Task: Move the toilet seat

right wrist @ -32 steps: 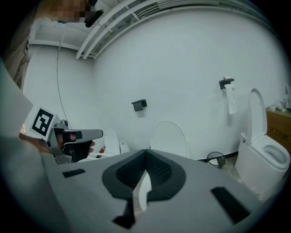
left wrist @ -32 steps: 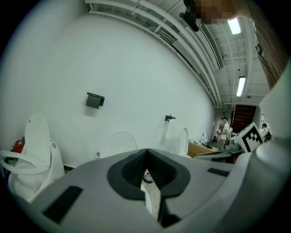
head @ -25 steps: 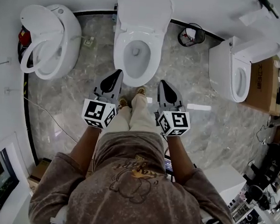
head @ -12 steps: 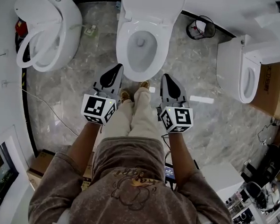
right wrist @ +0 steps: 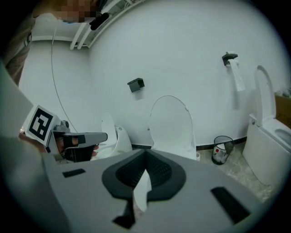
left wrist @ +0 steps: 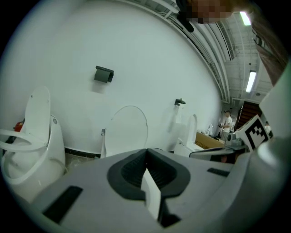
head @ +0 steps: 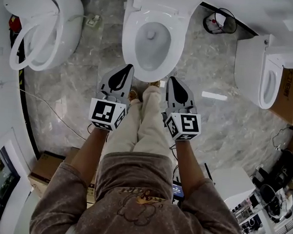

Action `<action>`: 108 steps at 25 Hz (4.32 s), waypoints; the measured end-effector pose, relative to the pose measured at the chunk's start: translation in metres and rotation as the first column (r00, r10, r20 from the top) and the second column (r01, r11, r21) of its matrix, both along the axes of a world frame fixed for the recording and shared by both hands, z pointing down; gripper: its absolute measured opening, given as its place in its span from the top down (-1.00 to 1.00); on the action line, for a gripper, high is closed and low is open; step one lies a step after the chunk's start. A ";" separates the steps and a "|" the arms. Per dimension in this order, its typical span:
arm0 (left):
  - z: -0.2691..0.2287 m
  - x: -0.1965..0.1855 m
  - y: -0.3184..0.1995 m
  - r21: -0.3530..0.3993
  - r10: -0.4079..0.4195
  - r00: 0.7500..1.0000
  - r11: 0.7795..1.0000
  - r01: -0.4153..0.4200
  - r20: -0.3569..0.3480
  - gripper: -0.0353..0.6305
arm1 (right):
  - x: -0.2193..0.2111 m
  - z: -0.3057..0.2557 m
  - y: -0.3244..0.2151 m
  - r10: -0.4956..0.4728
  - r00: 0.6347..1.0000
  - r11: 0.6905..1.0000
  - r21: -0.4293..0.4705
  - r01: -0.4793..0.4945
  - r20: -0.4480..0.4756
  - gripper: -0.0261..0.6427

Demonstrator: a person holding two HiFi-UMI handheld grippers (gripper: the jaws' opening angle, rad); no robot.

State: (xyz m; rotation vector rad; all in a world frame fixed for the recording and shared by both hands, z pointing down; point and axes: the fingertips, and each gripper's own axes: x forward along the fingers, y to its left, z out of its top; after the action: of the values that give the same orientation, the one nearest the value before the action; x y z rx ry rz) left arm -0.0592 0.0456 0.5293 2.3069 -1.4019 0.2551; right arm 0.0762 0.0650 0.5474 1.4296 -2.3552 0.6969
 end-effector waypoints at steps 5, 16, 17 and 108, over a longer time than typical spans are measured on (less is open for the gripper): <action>0.039 0.006 0.005 -0.041 0.020 1.000 0.999 -0.020 0.000 0.87 | -0.006 0.033 -0.002 0.005 1.000 1.000 -0.027 -0.005 0.009 0.93; 0.085 0.007 0.009 -0.071 -0.006 1.000 0.997 0.005 -0.014 0.86 | -0.004 0.082 -0.003 0.030 0.998 0.997 -0.066 -0.026 0.060 0.93; 0.086 0.008 0.010 -0.078 -0.006 1.000 0.997 0.003 -0.030 0.86 | -0.004 0.084 -0.003 0.031 0.998 0.997 -0.072 -0.027 0.063 0.93; 0.166 -0.010 0.003 -0.593 -0.333 0.892 0.800 0.095 -0.306 0.30 | 0.026 0.135 -0.017 0.389 0.907 0.859 -0.419 -0.294 0.161 0.01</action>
State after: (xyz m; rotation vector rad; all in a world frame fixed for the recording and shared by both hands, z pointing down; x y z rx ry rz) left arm -0.0689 0.0486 0.6954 1.5771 -1.1665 0.0982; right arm 0.1026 0.0478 0.6821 1.6676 -1.9691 1.4197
